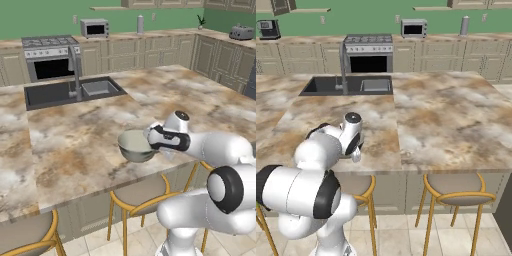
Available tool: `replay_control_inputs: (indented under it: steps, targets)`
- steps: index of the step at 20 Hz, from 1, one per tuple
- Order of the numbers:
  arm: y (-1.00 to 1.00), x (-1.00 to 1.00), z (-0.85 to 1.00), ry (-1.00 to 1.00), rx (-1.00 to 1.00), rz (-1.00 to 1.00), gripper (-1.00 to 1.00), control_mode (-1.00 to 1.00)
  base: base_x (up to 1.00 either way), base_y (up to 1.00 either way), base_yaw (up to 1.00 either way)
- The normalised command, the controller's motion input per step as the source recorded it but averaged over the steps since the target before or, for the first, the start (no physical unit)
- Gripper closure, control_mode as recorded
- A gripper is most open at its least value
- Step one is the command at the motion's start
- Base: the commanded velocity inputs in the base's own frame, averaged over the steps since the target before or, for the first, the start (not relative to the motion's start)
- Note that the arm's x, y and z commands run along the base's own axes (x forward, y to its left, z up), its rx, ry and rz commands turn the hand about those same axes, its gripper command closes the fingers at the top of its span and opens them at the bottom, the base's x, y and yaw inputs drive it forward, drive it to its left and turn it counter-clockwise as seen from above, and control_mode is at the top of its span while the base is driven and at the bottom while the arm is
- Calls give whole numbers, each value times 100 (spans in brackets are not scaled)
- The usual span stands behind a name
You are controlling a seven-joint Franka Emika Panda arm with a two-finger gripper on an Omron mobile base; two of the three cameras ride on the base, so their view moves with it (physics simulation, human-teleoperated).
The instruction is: Pick up the bowls from the cabinet and place each bowl in front of a stool on the dining counter.
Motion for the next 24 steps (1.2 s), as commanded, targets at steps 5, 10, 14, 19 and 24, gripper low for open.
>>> replay_control_inputs:
  steps: [5, 10, 14, 19, 24]
  targets:
    - [2, 18, -23, 0, 0, 0, 100, -100, 0, 0, 0]
    - [6, 11, -1, 0, 0, 0, 100, -100, 0, 0, 0]
    - [12, 7, 0, 0, 0, 0, -100, -100, 0, 0, 0]
    - [0, 0, 0, 0, 0, 0, -100, -100, 0, 0, 0]
    - [0, -7, 1, 0, 0, 0, -100, -100, 0, 0, 0]
